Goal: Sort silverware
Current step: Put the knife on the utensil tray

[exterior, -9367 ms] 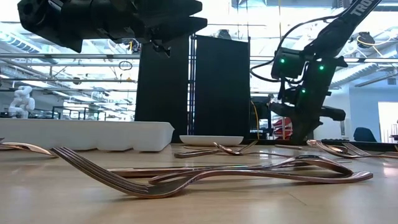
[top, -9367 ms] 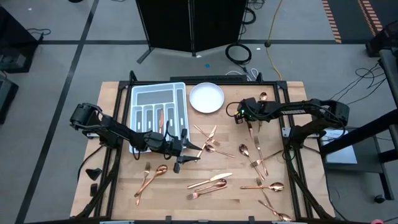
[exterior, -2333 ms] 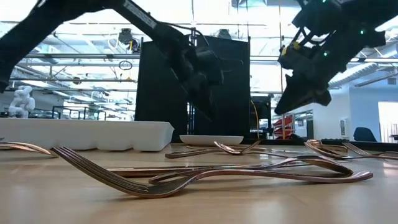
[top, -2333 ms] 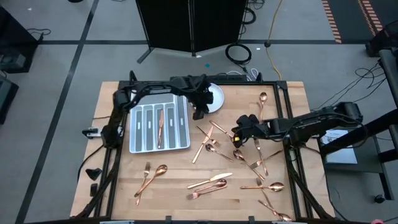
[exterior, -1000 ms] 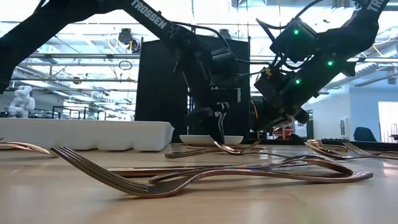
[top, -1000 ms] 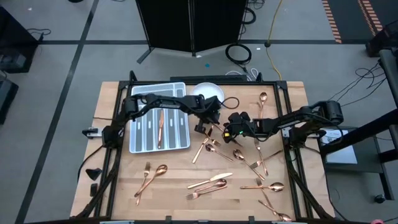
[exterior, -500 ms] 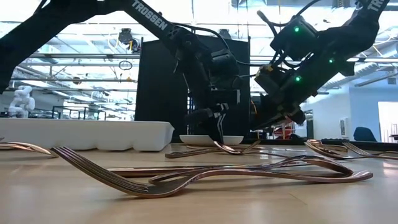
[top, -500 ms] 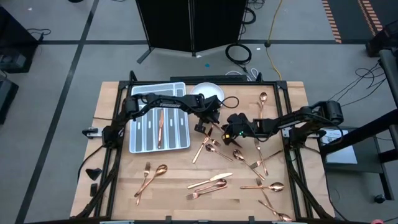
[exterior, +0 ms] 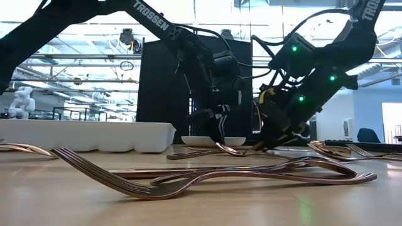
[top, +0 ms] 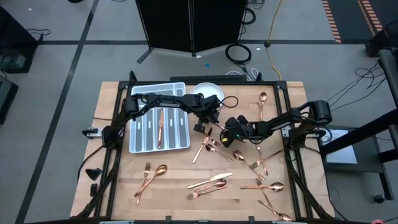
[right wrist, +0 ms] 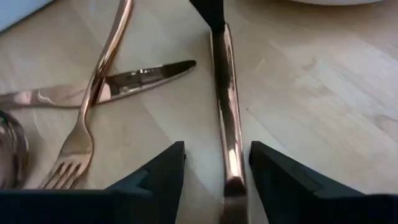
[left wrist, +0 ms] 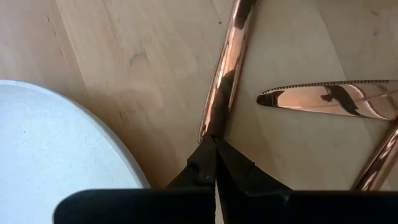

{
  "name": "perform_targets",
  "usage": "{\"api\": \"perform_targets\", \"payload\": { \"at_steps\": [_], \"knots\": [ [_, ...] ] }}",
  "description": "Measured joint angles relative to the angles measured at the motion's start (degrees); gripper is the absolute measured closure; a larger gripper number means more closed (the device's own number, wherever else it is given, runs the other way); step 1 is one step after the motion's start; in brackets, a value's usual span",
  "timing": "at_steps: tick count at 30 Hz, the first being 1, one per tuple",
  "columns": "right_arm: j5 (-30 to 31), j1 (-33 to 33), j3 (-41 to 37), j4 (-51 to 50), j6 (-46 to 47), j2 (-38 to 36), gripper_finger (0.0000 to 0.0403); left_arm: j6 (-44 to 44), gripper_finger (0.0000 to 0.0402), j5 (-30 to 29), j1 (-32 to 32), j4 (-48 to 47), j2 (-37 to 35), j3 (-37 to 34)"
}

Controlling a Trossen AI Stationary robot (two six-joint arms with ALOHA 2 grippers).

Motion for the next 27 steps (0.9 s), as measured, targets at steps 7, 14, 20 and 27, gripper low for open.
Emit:
{"api": "perform_targets", "payload": {
  "at_steps": [7,14,20,27],
  "knots": [
    [1.6,0.4,0.3,-3.2,4.7,1.3,0.0366,0.0,0.0402,0.2,0.1,-0.2,0.0,-0.1],
    [0.9,0.3,0.1,-2.6,5.8,1.0,0.0390,-4.6,0.0402,0.0,0.8,2.8,-1.2,-0.5],
    [-0.9,0.2,-0.3,-3.4,4.5,-2.1,0.0397,-6.1,0.0402,12.0,3.2,5.5,-7.6,-0.3],
    [-2.5,0.5,-0.7,-5.2,1.8,-6.6,0.0400,-5.6,0.0390,14.4,3.6,5.4,-8.5,-0.4]
  ]
}}
